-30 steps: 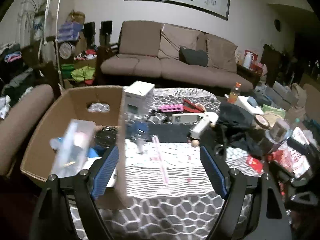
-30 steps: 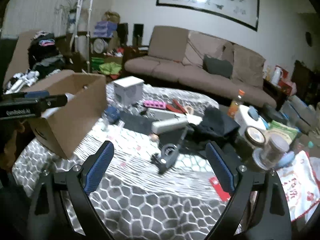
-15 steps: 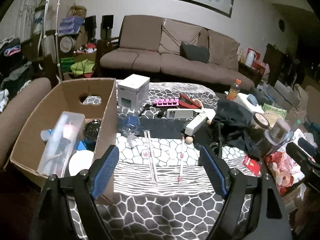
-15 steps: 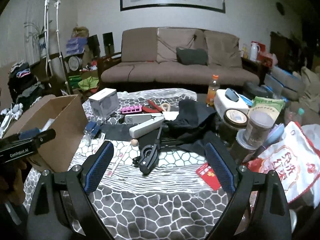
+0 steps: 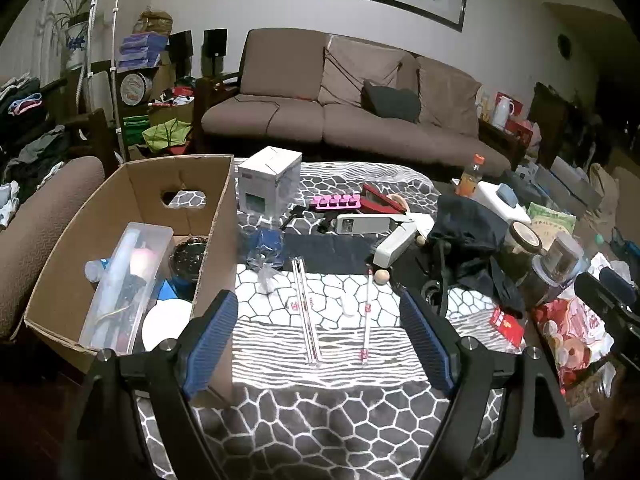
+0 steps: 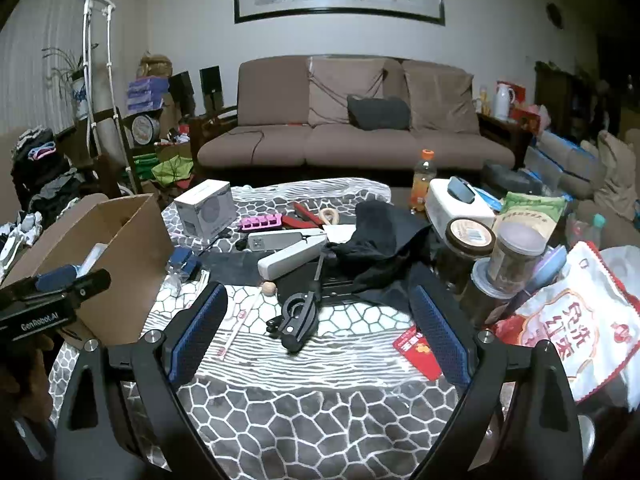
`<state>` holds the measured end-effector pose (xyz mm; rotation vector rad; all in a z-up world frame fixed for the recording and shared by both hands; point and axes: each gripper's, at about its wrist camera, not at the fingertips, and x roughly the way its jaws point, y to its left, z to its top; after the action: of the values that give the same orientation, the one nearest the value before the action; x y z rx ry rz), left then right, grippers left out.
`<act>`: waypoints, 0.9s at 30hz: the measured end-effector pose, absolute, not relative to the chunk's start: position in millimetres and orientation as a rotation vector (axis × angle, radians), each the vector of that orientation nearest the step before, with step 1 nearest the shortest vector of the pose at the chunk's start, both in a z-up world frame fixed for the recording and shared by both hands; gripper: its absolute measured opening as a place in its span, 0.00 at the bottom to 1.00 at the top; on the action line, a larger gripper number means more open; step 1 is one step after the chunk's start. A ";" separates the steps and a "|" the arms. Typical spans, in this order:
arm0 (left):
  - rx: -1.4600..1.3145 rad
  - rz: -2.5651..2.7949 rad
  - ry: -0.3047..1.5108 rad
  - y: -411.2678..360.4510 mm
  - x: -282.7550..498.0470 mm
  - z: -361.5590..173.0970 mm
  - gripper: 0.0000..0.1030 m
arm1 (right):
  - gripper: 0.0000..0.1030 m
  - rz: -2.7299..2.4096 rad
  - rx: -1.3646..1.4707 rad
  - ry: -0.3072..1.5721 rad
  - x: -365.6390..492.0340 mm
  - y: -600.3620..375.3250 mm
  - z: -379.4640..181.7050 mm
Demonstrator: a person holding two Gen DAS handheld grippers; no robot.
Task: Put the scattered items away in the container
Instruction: 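Move both open tools back over the table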
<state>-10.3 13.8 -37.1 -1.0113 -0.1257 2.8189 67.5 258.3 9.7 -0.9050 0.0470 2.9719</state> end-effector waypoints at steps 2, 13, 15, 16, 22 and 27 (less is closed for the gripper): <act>-1.006 2.822 -0.122 14.0 -9.8 -36.8 0.81 | 0.90 2.977 -0.906 0.067 67.2 256.9 12.2; -0.977 2.944 0.005 10.1 -4.1 -34.3 0.81 | 0.90 3.048 -0.836 0.225 63.6 234.9 27.7; -0.964 2.963 0.016 5.9 -2.6 -32.2 0.81 | 0.90 3.064 -0.847 0.189 60.6 224.5 26.3; -0.962 2.968 0.016 3.8 -2.1 -31.4 0.81 | 0.90 3.066 -0.849 0.167 59.7 220.8 25.4; -0.977 2.960 0.004 -7.1 -2.4 -30.0 0.81 | 0.90 3.050 -0.887 0.090 53.3 215.3 14.9; -0.993 2.945 0.013 -3.5 -3.4 -33.7 0.81 | 0.90 3.003 -0.945 0.055 47.0 227.4 0.5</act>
<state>-3.4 -3.5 -33.7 -0.9931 0.0127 2.9447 47.0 227.4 0.5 -0.9454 0.0554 3.0034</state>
